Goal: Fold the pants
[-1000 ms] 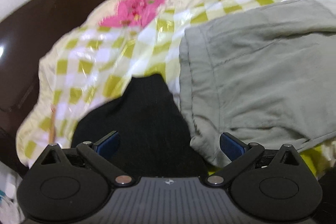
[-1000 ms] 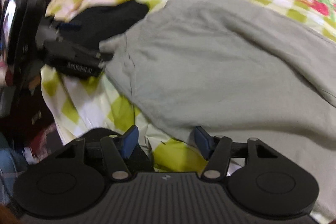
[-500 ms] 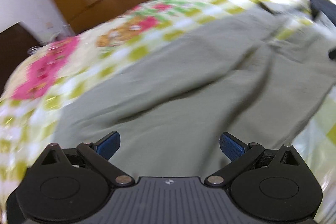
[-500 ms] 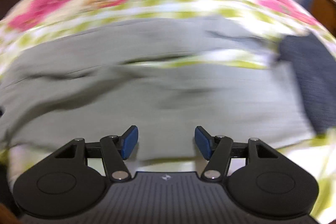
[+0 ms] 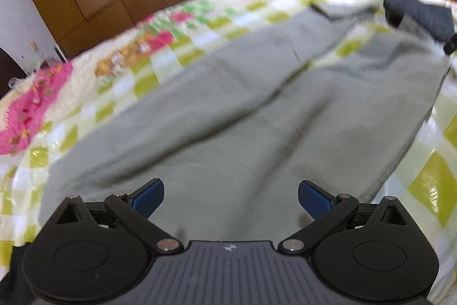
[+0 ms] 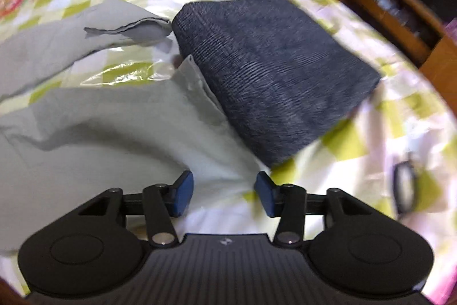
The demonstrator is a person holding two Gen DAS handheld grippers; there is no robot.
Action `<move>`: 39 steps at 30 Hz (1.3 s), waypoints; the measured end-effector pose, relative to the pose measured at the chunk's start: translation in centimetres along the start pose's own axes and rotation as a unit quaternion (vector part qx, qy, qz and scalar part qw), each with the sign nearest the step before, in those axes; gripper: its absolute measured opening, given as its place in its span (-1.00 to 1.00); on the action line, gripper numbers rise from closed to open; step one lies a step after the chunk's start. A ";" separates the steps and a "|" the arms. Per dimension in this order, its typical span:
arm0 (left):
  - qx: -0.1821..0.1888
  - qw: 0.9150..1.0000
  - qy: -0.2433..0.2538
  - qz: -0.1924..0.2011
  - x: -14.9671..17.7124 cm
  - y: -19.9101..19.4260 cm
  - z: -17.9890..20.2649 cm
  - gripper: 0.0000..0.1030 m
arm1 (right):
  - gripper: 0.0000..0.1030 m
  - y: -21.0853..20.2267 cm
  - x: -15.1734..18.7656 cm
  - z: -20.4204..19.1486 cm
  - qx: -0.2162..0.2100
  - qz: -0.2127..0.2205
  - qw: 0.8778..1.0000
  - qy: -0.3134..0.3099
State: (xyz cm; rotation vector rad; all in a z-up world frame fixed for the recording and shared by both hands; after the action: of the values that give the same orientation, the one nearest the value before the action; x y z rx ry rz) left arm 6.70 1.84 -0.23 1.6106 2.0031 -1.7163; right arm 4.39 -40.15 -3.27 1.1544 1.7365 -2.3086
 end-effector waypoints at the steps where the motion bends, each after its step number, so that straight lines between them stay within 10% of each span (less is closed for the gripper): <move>1: -0.007 1.000 -0.002 0.009 0.0 -0.7 -0.9 1.00 | -0.05 -1.2 0.2 -0.3 -0.002 0.006 1.000 -0.004; 10: -0.099 0.995 0.027 -0.006 3.4 -1.3 -11.1 1.00 | 0.14 -7.4 -0.4 -11.2 -0.100 0.071 0.981 -0.147; 24: -0.060 0.991 -0.095 -0.074 5.2 12.7 -30.1 1.00 | 0.17 -1.5 -8.4 -35.5 -0.241 0.097 0.850 -0.459; 35: -0.007 0.976 -0.182 -0.116 8.3 18.0 -31.6 1.00 | 0.30 3.8 -9.4 -40.9 -0.267 0.047 0.836 -0.478; 39: 0.007 0.977 -0.182 -0.109 7.6 17.2 -31.6 0.20 | 0.18 3.9 -9.9 -41.5 -0.264 0.045 0.838 -0.476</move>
State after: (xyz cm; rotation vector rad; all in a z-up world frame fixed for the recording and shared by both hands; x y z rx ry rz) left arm 32.60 27.62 -4.76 1.0123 2.0394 -1.9297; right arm 35.38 -10.64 -5.04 -0.0542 1.6091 -1.6377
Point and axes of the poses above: each gripper's, at about its wrist camera, not at the fingertips, and y roughly the way its jaws point, z to its right, x to its underside, the point moved 4 cm from there along y, roughly the way its jaws point, and after that the axes turned 9 degrees about y, right-handed, at the moved point
